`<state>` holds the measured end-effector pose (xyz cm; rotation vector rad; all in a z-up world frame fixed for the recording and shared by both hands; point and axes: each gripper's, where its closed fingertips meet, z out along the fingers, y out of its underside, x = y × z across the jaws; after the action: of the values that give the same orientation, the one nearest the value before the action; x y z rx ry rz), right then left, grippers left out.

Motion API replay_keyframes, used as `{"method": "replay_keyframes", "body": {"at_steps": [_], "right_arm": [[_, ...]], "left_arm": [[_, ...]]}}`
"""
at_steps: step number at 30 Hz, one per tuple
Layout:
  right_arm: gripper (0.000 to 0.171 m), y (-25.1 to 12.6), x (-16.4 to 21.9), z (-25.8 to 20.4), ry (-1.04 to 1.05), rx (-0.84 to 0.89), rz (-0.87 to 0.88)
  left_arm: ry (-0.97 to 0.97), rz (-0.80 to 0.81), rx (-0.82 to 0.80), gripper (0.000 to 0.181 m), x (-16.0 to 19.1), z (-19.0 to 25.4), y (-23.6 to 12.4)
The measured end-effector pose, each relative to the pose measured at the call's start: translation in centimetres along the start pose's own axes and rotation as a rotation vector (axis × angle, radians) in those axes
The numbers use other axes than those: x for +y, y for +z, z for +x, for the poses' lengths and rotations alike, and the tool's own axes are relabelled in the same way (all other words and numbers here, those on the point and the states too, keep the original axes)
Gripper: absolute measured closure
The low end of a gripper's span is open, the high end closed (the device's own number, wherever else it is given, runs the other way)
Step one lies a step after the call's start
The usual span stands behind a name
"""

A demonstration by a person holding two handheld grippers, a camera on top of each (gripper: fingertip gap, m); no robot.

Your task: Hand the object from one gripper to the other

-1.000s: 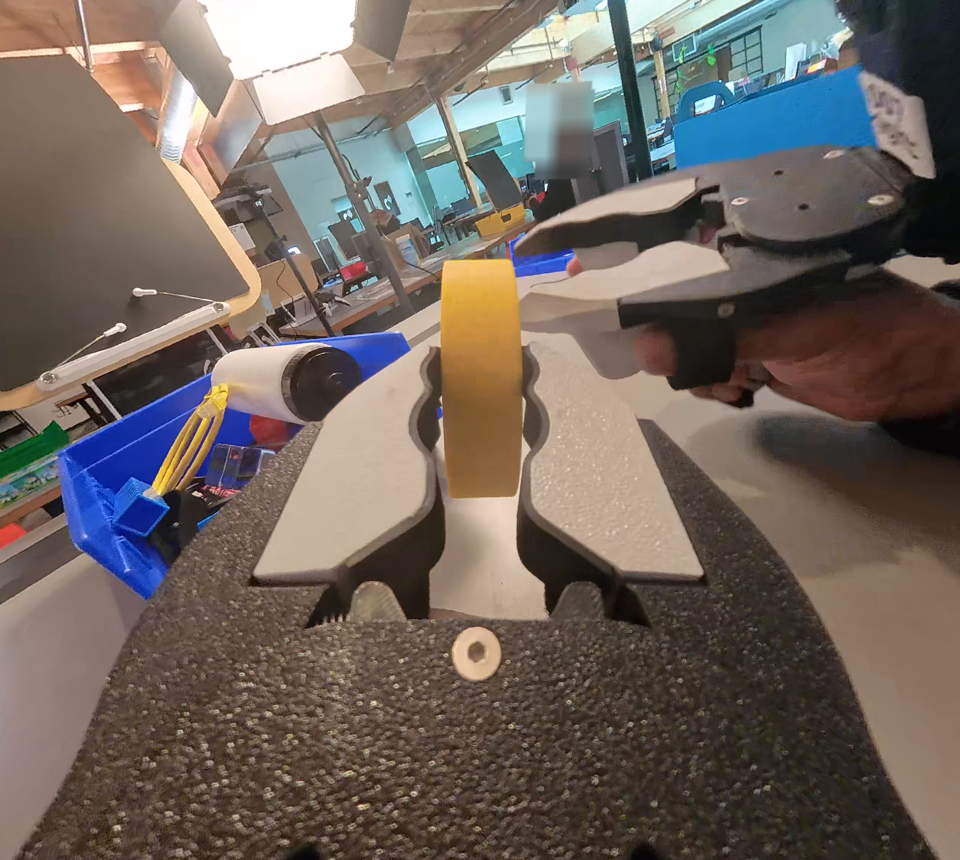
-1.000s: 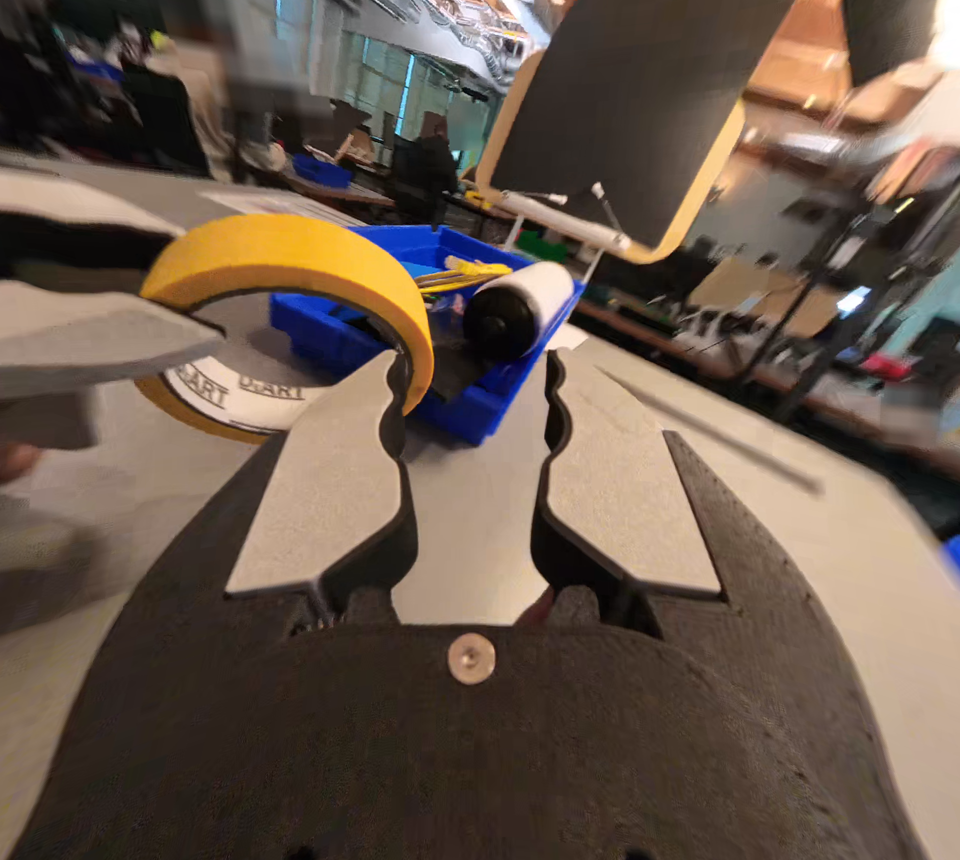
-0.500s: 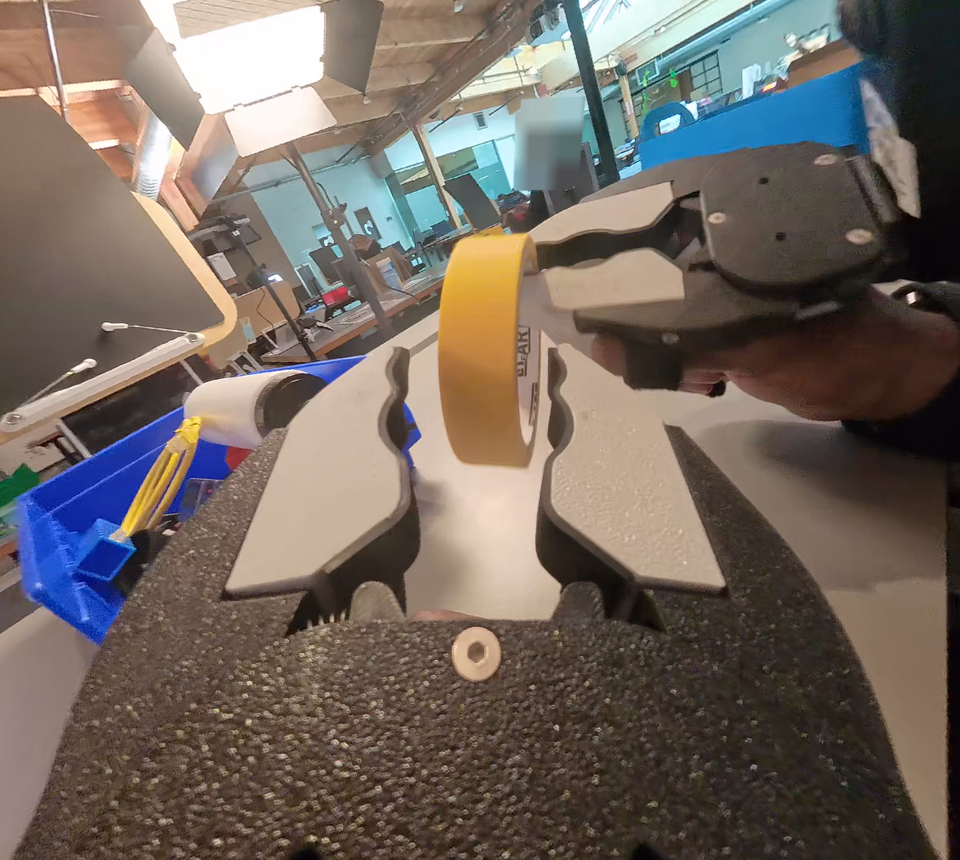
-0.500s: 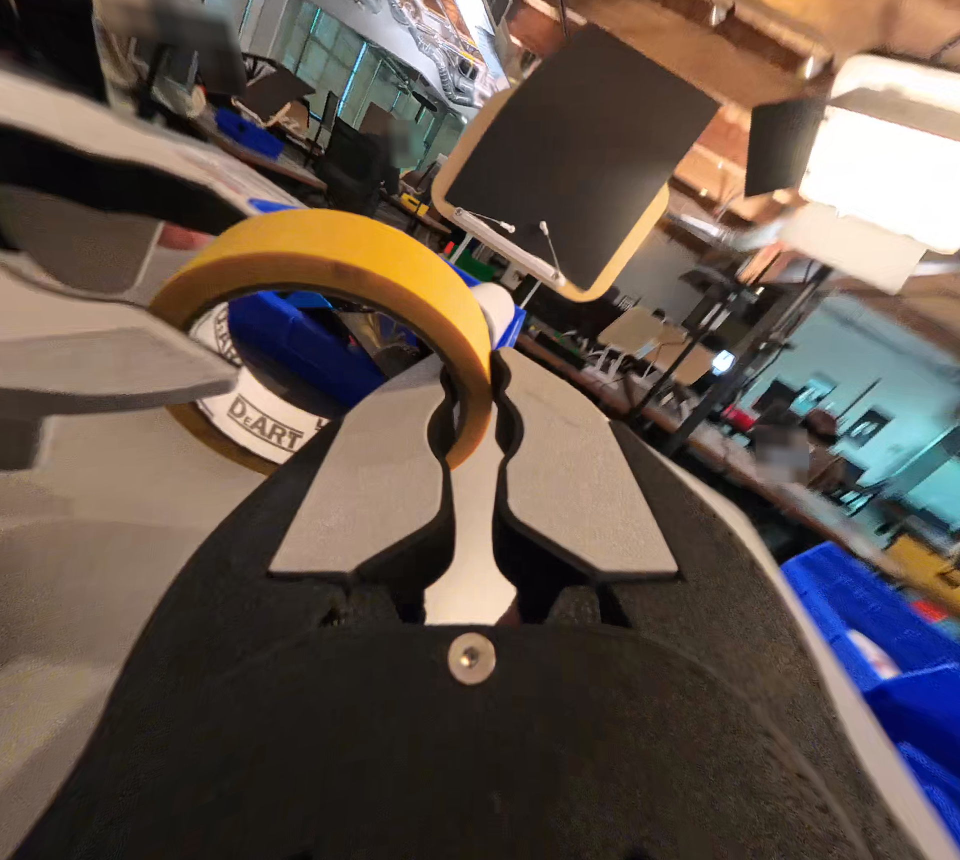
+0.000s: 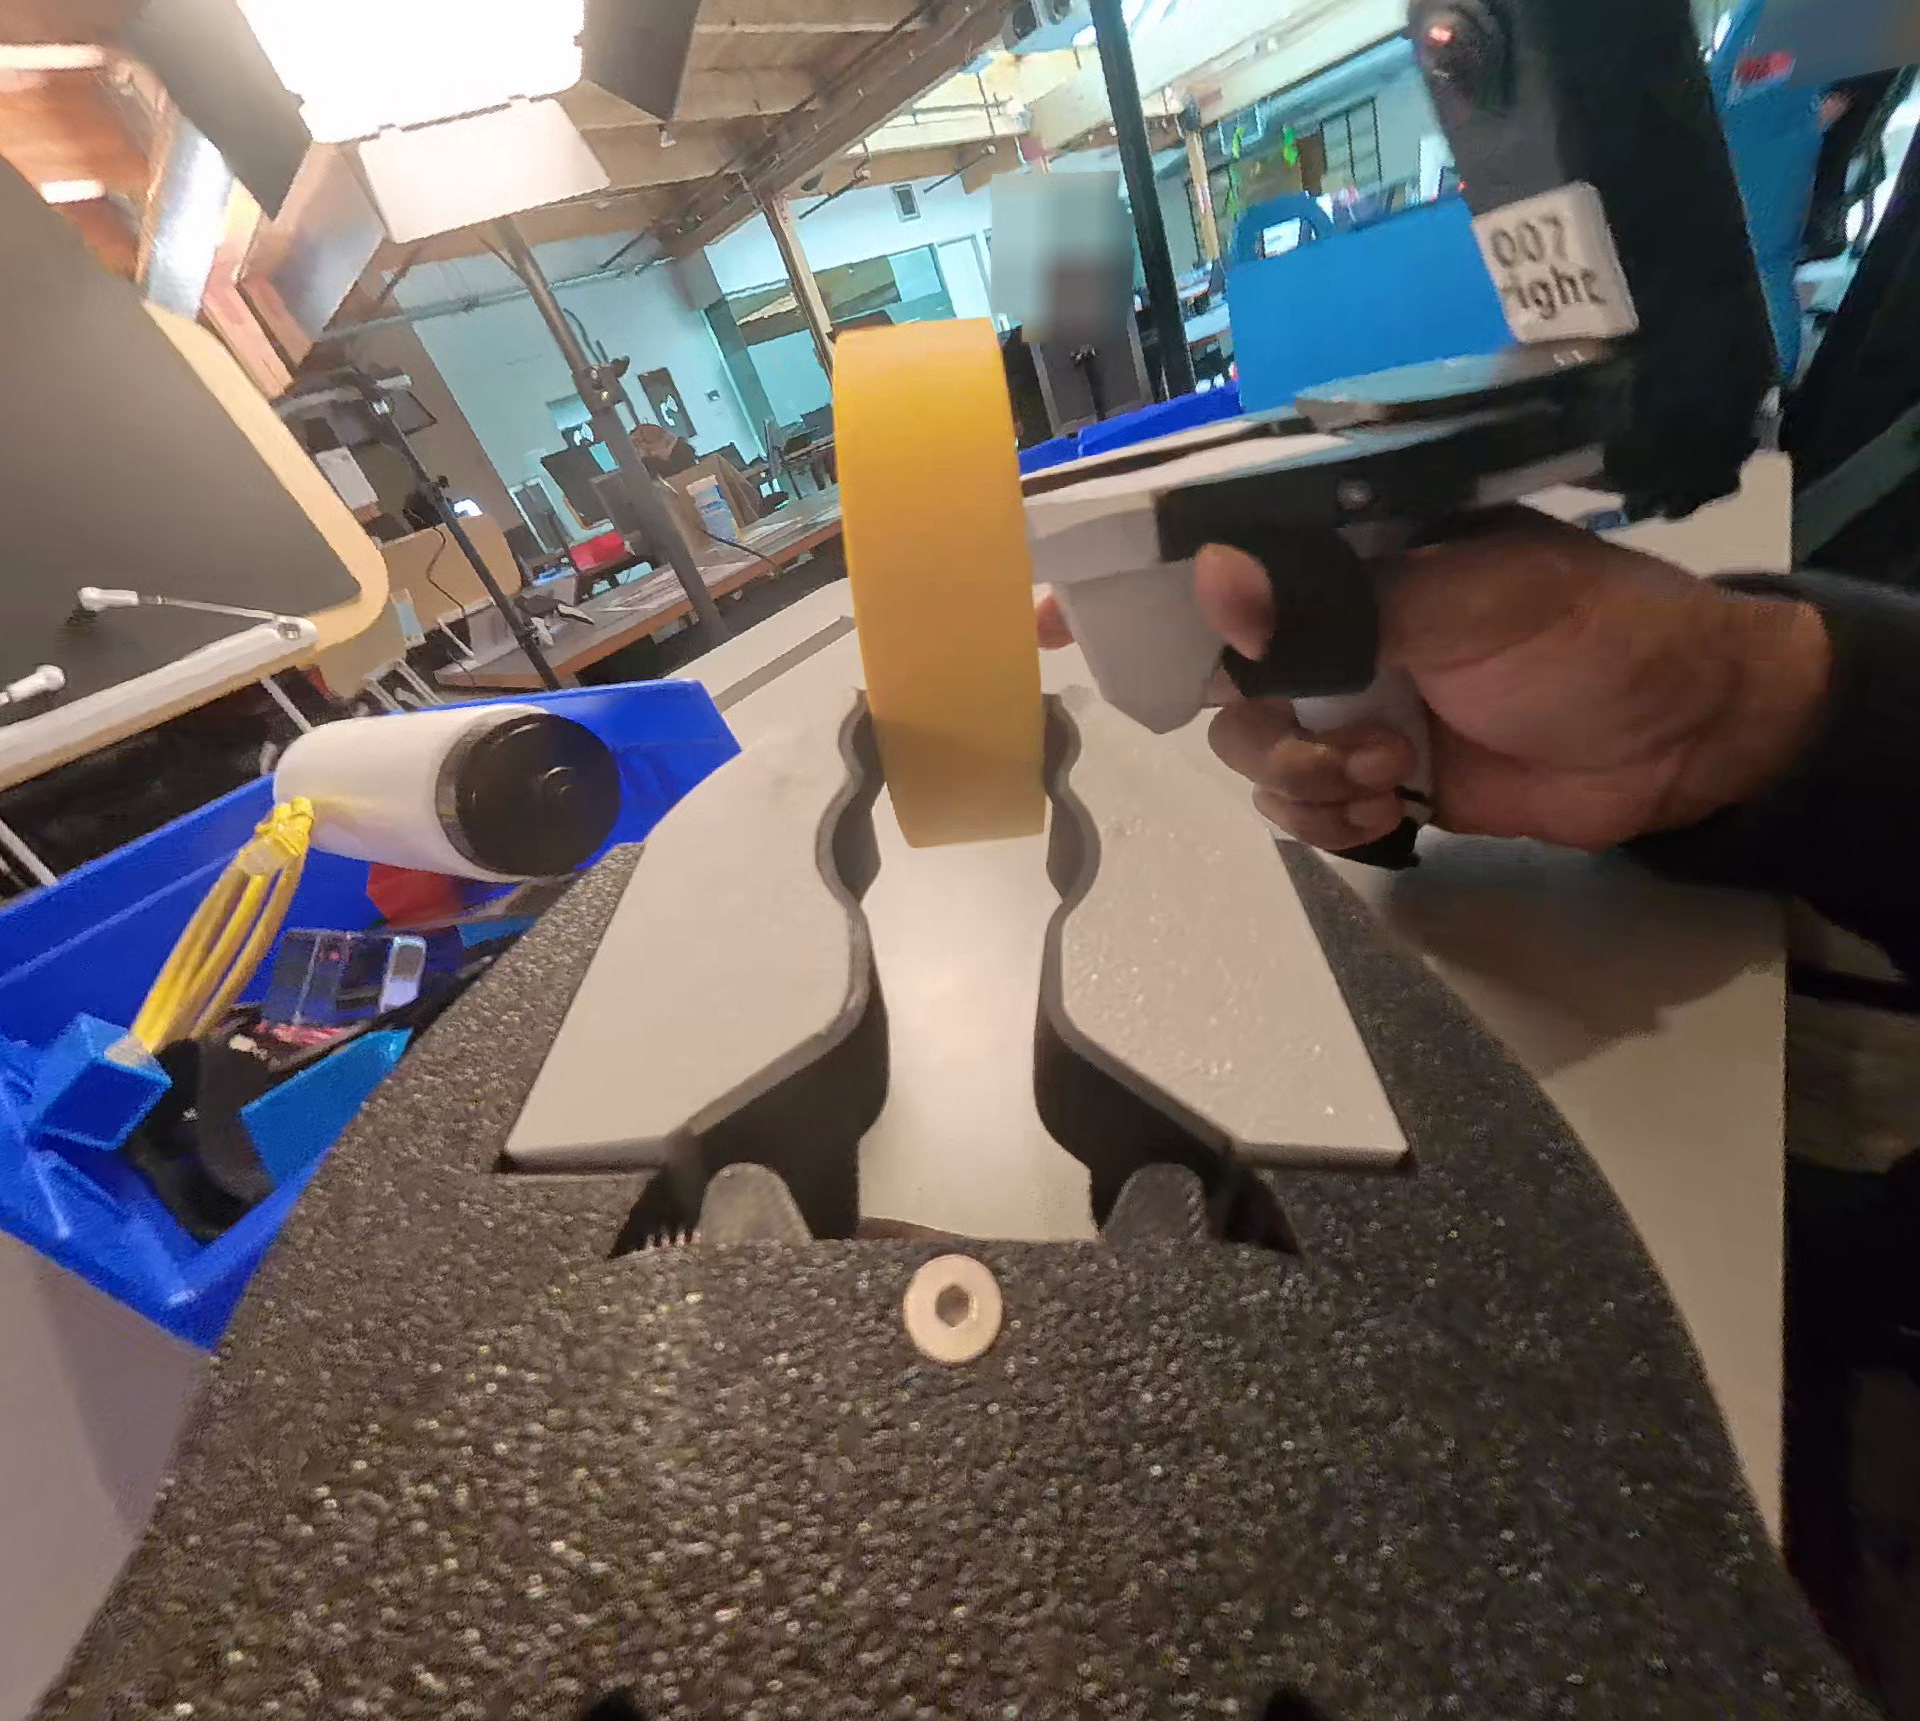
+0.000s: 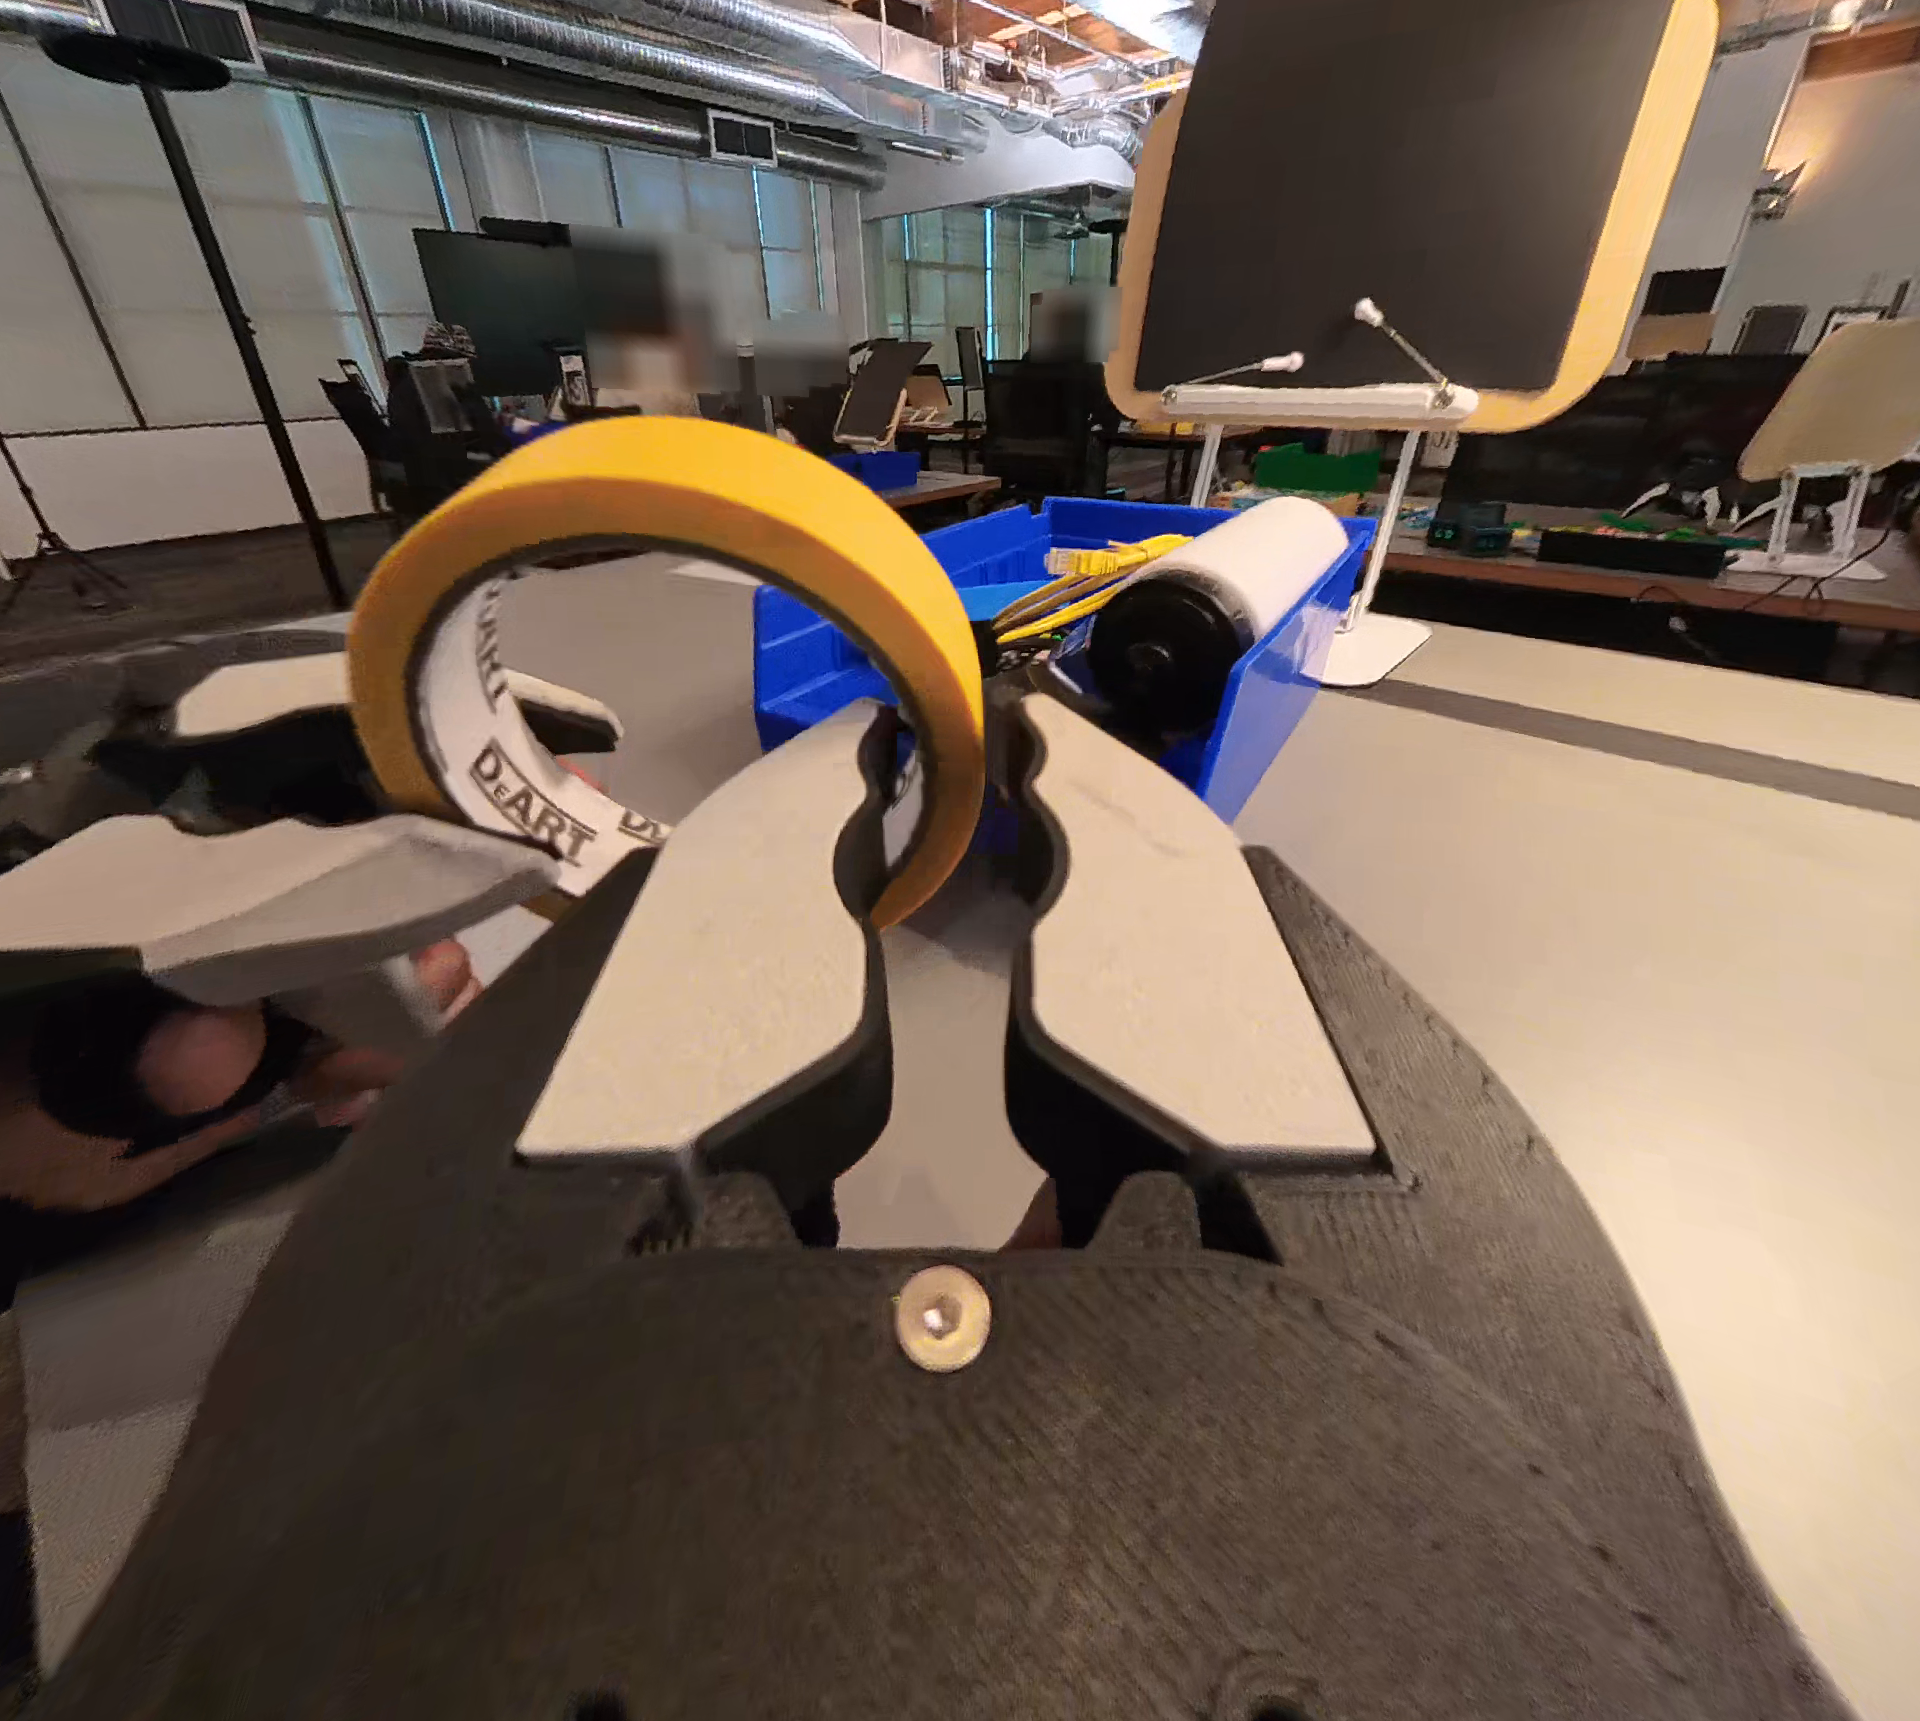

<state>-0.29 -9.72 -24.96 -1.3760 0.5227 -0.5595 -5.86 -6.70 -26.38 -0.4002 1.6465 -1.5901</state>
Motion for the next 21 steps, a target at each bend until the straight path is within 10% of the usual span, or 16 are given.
{"method": "replay_keyframes", "body": {"at_steps": [15, 21], "right_arm": [[0.117, 0.8, 3.6, -6.9, -1.284, 0.066, -0.068], [0.154, 0.6, 3.0, -5.6, -1.269, 0.153, -0.077]], "left_arm": [[-0.386, 0.082, 0.02, 0.151, -0.4, -3.1, -1.1], [-0.338, 0.098, 0.06, 0.151, -0.9, -2.0, -0.9]]}}
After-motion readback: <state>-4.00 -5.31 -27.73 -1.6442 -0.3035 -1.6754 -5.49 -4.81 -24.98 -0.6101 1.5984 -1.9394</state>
